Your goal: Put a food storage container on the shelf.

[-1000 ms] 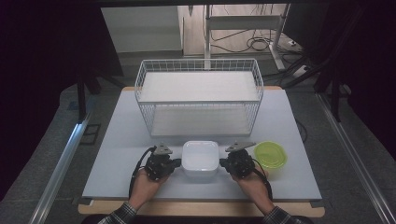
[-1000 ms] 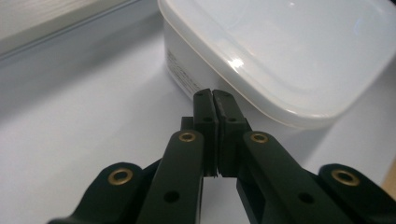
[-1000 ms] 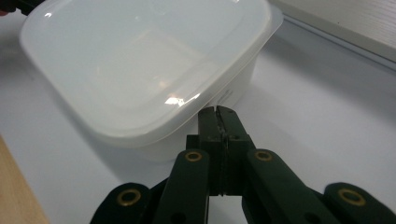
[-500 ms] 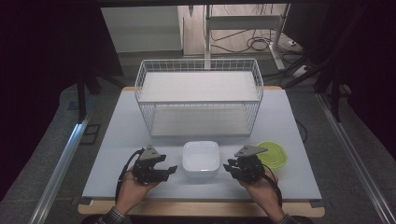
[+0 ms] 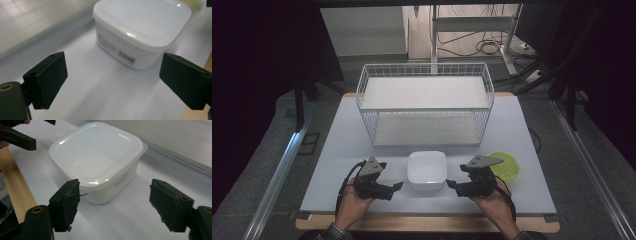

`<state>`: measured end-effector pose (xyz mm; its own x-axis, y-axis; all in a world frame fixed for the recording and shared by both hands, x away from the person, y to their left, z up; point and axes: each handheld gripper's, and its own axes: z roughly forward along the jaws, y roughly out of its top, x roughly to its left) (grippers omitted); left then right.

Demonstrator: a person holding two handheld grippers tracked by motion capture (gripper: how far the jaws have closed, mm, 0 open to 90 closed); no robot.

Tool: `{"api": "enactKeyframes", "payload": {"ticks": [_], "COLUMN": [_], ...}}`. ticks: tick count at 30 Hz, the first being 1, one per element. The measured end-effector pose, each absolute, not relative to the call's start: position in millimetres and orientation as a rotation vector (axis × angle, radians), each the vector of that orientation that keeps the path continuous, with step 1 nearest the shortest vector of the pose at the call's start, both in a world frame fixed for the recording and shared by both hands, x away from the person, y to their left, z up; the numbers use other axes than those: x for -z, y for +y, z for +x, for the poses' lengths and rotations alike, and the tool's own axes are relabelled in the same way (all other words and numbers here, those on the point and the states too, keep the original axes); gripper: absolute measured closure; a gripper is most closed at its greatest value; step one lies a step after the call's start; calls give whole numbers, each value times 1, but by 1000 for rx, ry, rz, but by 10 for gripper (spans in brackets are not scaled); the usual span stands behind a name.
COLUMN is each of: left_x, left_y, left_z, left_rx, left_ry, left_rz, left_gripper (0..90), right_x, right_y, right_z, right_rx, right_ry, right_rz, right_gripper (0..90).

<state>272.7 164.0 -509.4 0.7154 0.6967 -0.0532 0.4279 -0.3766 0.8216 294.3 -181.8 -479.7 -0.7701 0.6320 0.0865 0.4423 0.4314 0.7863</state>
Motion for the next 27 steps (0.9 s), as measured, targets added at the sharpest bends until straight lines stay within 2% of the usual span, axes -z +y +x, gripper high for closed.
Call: {"api": "enactKeyframes", "payload": {"ticks": [5,15,20,24,27], "left_x": [510,505,503,504,506], "left_y": [156,133,134,134,132], "left_z": [279,295,300,308,315], "left_rx": [-349,-254,-229,-205,-184], "left_ry": [876,862,866,874,882], "left_rz": [2052,2062,2018,2008,1998], "left_gripper": [62,33,75,150,158], "right_x": [483,485,483,480,481], "right_y": [-176,-166,-161,-157,-157], "right_z": [299,311,317,325,330], "right_rx": [-1259,-1249,-1252,-1220,-1234], "right_ry": [2483,2497,2516,2527,2536], "right_rz": [887,914,958,1027,1060], "right_gripper": [142,36,37,145,162]}}
